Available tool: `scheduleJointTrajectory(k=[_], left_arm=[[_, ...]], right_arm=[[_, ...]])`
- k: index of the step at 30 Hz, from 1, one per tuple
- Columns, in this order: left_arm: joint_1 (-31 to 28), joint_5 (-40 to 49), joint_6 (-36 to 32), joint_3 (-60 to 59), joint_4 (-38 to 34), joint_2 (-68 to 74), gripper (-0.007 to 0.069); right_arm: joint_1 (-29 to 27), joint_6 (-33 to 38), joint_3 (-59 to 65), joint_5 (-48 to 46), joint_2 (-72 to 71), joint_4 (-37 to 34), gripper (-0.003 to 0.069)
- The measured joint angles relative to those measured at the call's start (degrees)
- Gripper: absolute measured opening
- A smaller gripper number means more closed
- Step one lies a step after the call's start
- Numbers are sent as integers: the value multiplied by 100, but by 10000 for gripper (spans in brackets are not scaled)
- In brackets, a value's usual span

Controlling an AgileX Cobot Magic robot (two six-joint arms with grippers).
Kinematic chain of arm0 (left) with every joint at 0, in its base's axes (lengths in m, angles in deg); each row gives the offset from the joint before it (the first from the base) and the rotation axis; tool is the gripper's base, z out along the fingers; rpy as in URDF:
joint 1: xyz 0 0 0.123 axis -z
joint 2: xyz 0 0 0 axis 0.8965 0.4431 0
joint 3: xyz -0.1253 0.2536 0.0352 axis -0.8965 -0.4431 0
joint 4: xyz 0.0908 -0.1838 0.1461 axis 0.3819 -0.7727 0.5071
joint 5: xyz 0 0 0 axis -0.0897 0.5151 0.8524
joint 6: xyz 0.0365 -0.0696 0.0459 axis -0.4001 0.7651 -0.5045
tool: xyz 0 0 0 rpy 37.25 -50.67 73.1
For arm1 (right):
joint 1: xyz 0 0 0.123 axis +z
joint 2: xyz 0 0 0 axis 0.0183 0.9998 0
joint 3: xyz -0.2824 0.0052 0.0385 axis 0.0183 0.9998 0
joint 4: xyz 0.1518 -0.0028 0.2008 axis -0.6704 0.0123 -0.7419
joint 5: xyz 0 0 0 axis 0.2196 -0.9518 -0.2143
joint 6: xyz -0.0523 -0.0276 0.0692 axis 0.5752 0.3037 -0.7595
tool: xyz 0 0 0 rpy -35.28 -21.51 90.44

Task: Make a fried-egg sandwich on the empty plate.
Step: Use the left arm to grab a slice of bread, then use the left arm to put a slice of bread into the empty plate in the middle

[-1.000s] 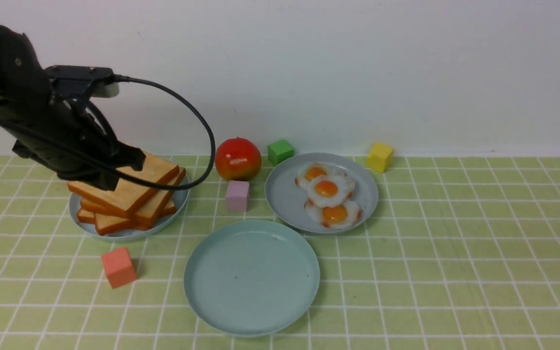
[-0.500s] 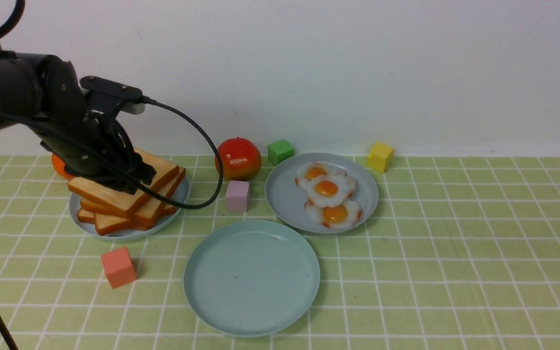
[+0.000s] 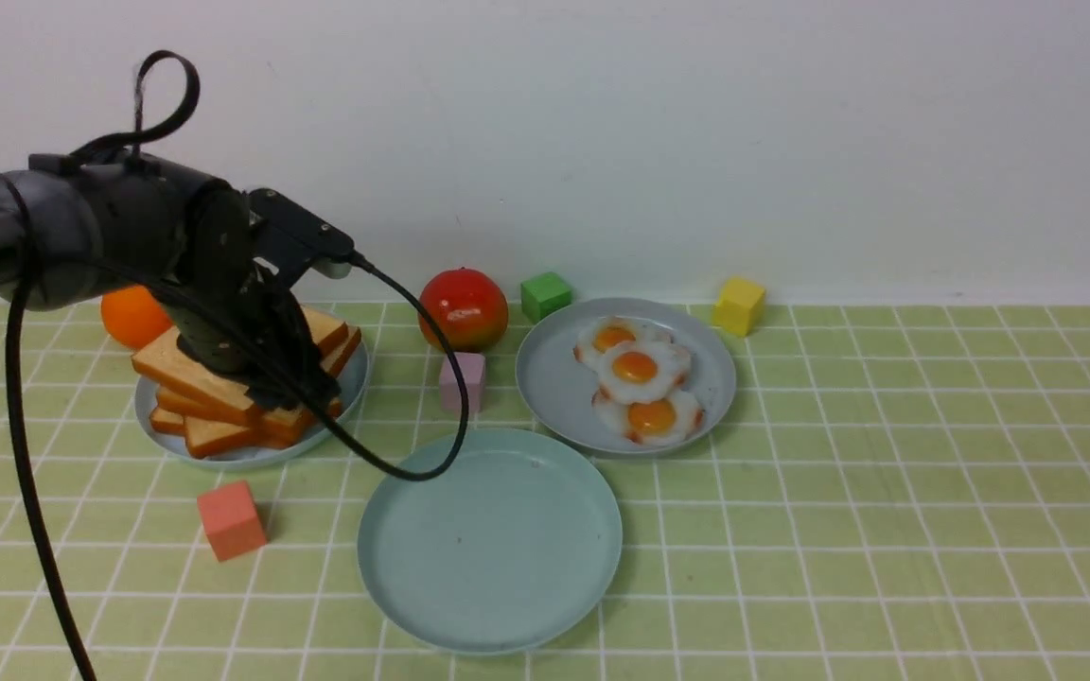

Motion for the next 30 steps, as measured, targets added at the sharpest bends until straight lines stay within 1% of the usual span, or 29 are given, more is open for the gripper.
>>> scheduleJointTrajectory(k=[3,5,7,8,10,11,12,16,20,24,25,26,30], left_arm=[[11,0,0,25,42,49,372],[11,13,0,42,67,74,349],[11,20,7,42,120,85,299],[11,20,7,42,145,85,239],[11,32,82,42,165,85,148],[11,39,133,42,189,77,114],[11,43,181,42,203,66,97],[11,138,404,42,225,-73,83],[52,538,738,-21,50,-609,80],[435,800,1034,-264,29,-1286,78],[858,773,1124,-493,29,-1625,78],[1141,745,1167,-658,6,-1769,78],[2121,634,1310,-1148,-87,-1916,70]], right_arm=[[0,0,0,-7,0,0,18],[0,0,0,-18,0,-20,20],[0,0,0,-24,0,-40,22],[0,0,0,-24,0,-53,22],[0,0,0,-24,0,-60,25],[0,0,0,-24,0,-60,27],[0,0,0,-24,0,-60,28],[0,0,0,-28,0,-60,30],[0,0,0,-28,0,-60,31],[0,0,0,-28,0,-66,34],[0,0,0,-31,0,-65,36],[0,0,0,-36,0,-65,37],[0,0,0,-50,0,-65,38]])
